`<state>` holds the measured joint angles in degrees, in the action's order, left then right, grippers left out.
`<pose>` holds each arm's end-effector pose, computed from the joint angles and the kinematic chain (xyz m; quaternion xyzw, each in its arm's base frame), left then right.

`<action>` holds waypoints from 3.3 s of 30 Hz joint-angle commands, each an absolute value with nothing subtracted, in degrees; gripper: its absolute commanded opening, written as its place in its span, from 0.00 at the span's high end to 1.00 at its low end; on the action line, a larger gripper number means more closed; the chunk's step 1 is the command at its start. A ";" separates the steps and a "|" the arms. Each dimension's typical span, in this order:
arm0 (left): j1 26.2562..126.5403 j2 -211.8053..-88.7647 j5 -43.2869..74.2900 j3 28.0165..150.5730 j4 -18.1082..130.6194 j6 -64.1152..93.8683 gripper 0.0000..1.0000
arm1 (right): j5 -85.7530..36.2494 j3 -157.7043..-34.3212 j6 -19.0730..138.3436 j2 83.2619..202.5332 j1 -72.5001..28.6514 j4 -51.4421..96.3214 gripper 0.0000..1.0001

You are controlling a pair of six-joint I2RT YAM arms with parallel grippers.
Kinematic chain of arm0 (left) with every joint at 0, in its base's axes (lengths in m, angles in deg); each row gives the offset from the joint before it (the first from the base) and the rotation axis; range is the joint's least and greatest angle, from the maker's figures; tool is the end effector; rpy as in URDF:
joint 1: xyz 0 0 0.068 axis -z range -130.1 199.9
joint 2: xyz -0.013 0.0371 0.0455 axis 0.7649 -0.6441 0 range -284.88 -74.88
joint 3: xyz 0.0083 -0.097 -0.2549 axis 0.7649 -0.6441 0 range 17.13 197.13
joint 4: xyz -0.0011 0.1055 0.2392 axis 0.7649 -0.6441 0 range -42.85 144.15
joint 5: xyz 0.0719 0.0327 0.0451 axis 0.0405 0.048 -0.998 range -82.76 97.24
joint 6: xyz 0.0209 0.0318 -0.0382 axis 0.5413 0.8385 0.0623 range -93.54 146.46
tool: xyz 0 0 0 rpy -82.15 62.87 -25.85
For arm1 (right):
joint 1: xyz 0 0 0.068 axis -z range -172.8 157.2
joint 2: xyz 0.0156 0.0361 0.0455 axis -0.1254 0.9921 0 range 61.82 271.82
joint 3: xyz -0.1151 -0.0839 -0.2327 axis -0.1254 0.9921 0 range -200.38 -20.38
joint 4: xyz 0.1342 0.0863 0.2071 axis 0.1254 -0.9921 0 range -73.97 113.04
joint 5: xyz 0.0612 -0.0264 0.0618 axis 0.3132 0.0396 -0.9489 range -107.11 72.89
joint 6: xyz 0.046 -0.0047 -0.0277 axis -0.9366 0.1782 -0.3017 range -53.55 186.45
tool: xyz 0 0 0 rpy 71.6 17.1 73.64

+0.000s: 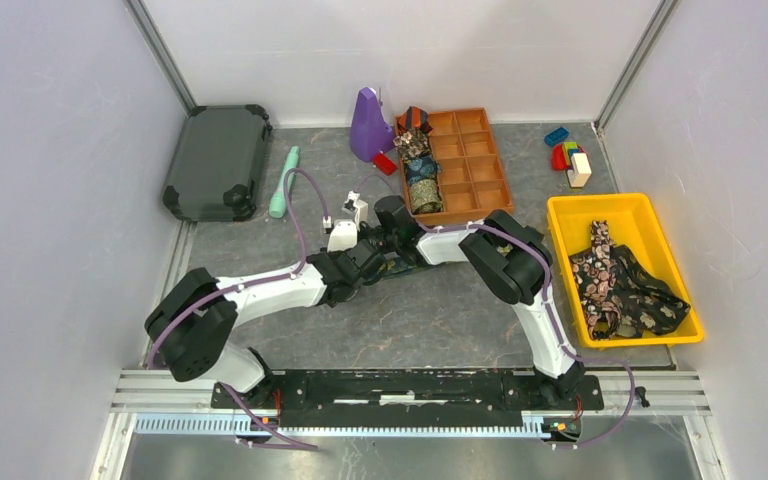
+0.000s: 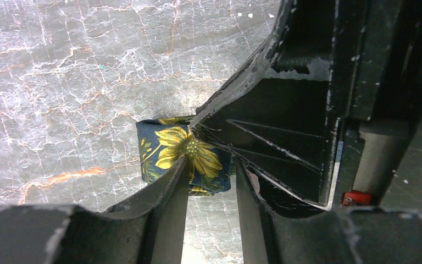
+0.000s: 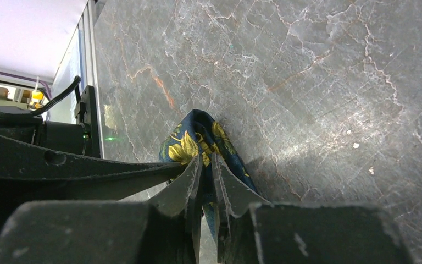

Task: Roll the ties
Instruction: Roll the tie at the center of the board.

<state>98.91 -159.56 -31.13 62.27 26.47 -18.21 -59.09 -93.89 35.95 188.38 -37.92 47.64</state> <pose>0.1885 -0.1834 0.1727 -0.0298 0.9277 0.0843 0.3626 0.3083 0.3433 0.1180 -0.2839 0.7723 0.5360 0.1888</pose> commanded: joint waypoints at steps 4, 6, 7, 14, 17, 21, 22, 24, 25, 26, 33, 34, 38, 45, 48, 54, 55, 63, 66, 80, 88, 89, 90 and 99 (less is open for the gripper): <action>99.11 -157.44 -30.95 63.22 31.87 -16.61 0.51 | -61.86 -95.97 37.29 189.60 -39.11 46.19 0.84; 99.10 -156.89 -30.27 63.36 31.78 -16.68 0.47 | -61.72 -96.07 37.32 189.70 -39.11 46.31 0.84; 99.09 -156.44 -29.97 63.30 31.72 -16.78 0.44 | -61.63 -96.05 37.30 189.70 -39.12 46.35 0.84; 99.12 -152.65 -28.49 64.41 28.60 -17.22 0.38 | -61.45 -95.92 36.80 189.62 -39.11 47.38 0.85; 99.12 -150.29 -28.42 64.45 26.05 -17.33 0.41 | -61.52 -95.71 36.71 189.44 -39.12 47.64 0.85; 99.05 -147.15 -30.09 63.07 23.73 -17.08 0.48 | -61.50 -95.53 36.70 189.18 -39.12 47.97 0.85; 98.99 -146.71 -30.72 62.54 23.61 -16.82 0.51 | -61.50 -95.54 36.70 189.18 -39.12 47.91 0.85; 98.86 -146.48 -31.89 61.90 22.94 -16.40 0.59 | -61.51 -95.46 36.72 189.10 -39.11 48.04 0.85; 98.77 -146.70 -32.41 61.80 22.58 -16.27 0.63 | -61.45 -95.35 36.69 189.07 -39.11 48.17 0.85; 98.70 -147.10 -32.57 61.71 22.31 -16.18 0.65 | -61.45 -95.27 36.74 188.96 -39.12 48.25 0.85; 98.68 -147.75 -31.75 59.89 21.37 -17.60 0.74 | -61.23 -95.20 36.79 188.86 -39.10 48.50 0.85; 98.68 -147.53 -31.53 59.32 21.36 -17.79 0.74 | -61.23 -95.17 36.79 188.82 -39.10 48.52 0.85; 98.62 -147.12 -30.75 57.68 22.44 -17.97 0.75 | -60.97 -95.37 36.67 189.07 -39.12 48.52 0.85; 98.63 -147.79 -29.64 55.32 24.75 -18.54 0.77 | -60.70 -95.44 36.77 189.19 -39.11 48.44 0.85; 98.61 -148.81 -28.90 54.53 26.29 -18.72 0.77 | -60.55 -95.29 36.79 188.96 -39.11 48.64 0.85; 98.67 -150.34 -27.70 53.87 29.06 -18.73 0.78 | -58.57 -89.99 33.73 184.41 -39.20 55.86 0.79; 98.61 -150.50 -27.58 53.95 29.27 -18.64 0.78 | -57.98 -88.91 33.24 183.26 -39.16 57.18 0.76; 98.59 -150.02 -27.18 53.25 30.98 -18.46 0.78 | -47.88 -85.87 34.69 175.55 -39.20 50.14 0.48; 98.60 -150.27 -26.98 52.82 31.63 -18.63 0.79 | -45.20 -84.48 34.53 173.44 -39.18 47.60 0.46; 98.64 -147.96 -26.77 50.88 33.69 -19.25 0.79 | -42.41 -81.00 34.73 172.93 -41.90 42.68 0.48; 98.63 -145.52 -26.64 49.88 33.98 -19.33 0.79 | -40.76 -83.82 35.05 175.95 -42.81 40.15 0.52; 98.63 -145.31 -26.53 49.81 34.03 -19.33 0.79 | -40.59 -84.18 34.85 176.21 -42.90 40.12 0.52; 98.67 -145.22 -26.44 49.72 34.02 -19.33 0.79 | -40.33 -84.67 34.73 176.40 -42.94 40.03 0.52; 98.63 -144.51 -26.42 49.22 34.20 -19.25 0.79 | -39.04 -87.50 33.84 178.96 -43.29 39.20 0.57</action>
